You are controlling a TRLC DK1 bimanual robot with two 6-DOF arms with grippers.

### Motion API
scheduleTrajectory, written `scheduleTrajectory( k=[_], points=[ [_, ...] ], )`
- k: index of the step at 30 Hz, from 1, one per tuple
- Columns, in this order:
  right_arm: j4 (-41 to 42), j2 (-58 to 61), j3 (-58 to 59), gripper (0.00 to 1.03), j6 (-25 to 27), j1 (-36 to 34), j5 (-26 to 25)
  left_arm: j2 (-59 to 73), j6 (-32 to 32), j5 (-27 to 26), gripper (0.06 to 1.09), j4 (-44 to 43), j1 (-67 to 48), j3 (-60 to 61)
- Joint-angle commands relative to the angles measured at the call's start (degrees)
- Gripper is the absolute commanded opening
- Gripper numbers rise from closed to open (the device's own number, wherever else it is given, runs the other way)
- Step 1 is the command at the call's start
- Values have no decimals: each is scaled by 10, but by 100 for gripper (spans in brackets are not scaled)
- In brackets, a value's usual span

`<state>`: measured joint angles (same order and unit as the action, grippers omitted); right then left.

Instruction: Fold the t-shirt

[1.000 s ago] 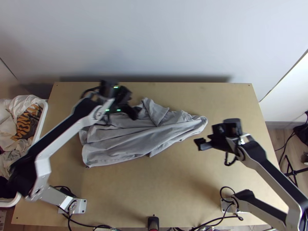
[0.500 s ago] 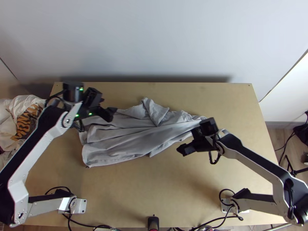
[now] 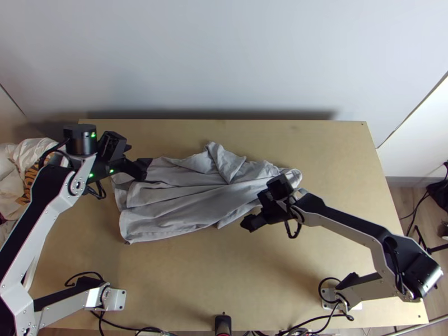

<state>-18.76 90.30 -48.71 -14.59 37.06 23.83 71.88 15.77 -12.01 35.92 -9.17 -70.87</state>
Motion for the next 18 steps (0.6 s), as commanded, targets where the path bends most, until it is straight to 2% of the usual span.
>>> scheduleTrajectory(
  k=[1,18],
  points=[
    [23,27,-28,98,-15,16,1,-21,9,1,104,1,27,18],
    [53,64,-53,98,-29,8,1,-20,18,1,104,-10,35,36]
  ],
)
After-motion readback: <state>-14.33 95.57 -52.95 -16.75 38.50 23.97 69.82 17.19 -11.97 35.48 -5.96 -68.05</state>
